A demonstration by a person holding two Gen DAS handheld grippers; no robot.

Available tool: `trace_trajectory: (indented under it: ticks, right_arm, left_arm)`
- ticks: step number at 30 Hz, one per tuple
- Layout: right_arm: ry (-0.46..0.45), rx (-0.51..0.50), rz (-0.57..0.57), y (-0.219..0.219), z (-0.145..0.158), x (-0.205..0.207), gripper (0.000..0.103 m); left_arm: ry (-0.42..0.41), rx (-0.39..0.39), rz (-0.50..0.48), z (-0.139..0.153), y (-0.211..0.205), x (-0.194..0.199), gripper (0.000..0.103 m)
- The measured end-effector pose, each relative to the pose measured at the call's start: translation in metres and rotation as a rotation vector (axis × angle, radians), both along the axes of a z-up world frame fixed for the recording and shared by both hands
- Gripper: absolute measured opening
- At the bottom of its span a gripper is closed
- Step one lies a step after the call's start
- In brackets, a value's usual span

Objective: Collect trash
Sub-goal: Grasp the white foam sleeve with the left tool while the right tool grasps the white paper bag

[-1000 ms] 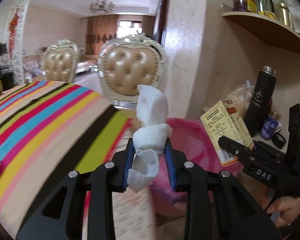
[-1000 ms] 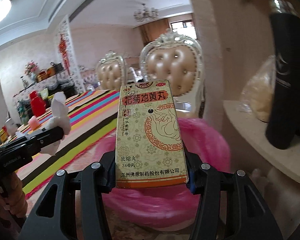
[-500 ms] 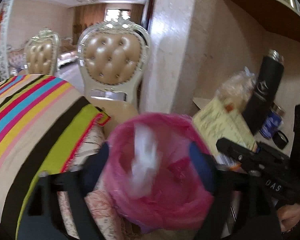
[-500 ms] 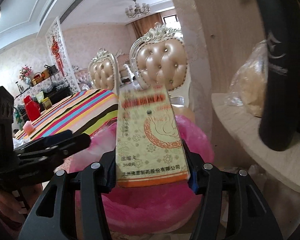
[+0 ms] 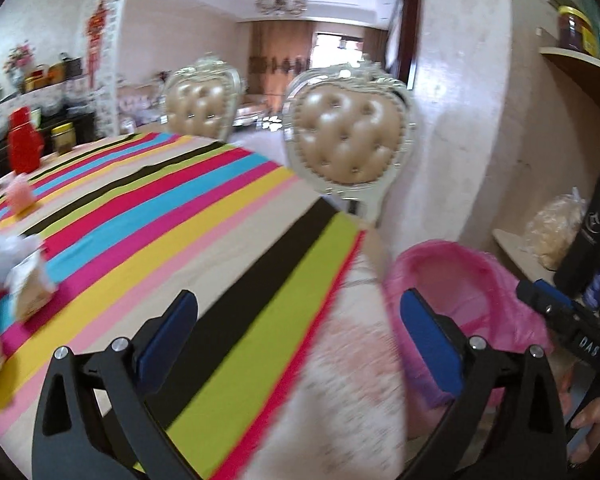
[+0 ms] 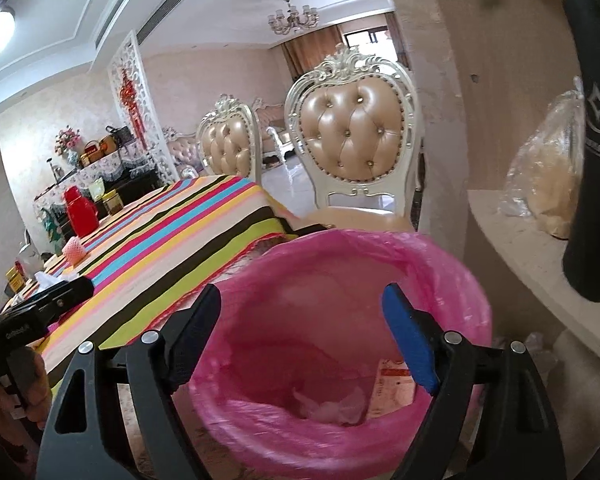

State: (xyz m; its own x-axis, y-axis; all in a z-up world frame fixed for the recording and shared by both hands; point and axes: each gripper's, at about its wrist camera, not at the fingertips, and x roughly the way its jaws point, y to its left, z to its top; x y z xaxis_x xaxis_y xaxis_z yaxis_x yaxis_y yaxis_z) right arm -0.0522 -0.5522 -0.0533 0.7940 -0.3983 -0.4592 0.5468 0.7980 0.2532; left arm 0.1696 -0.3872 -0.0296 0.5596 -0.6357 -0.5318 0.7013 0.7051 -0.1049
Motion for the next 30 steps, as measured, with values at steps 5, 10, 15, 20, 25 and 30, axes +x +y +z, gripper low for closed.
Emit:
trace_trajectory:
  ticks: [5,10,15,20,25,30]
  right_arm:
    - [0.007,-0.008,0.057,0.026,0.007,0.017,0.082]
    - [0.016,-0.030,0.141,0.063,0.014,0.043,0.082]
    - [0.039,-0.035,0.249,0.106,0.014,0.074,0.083]
    - [0.071,-0.028,0.379,0.158,0.011,0.115,0.083]
    - [0.090,-0.037,0.501,0.208,0.009,0.150,0.083]
    - [0.099,-0.046,0.606,0.249,0.013,0.187,0.083]
  left_arm:
    - [-0.027,0.041,0.073,0.004,0.049,0.007,0.098]
    - [-0.048,0.050,0.168,0.013,0.103,0.017,0.098]
    - [-0.032,0.050,0.295,0.013,0.172,0.033,0.098]
    - [-0.018,0.051,0.443,0.007,0.246,0.049,0.098]
    - [0.000,0.057,0.619,-0.003,0.325,0.064,0.098]
    - [0.024,0.079,0.742,-0.007,0.376,0.086,0.098]
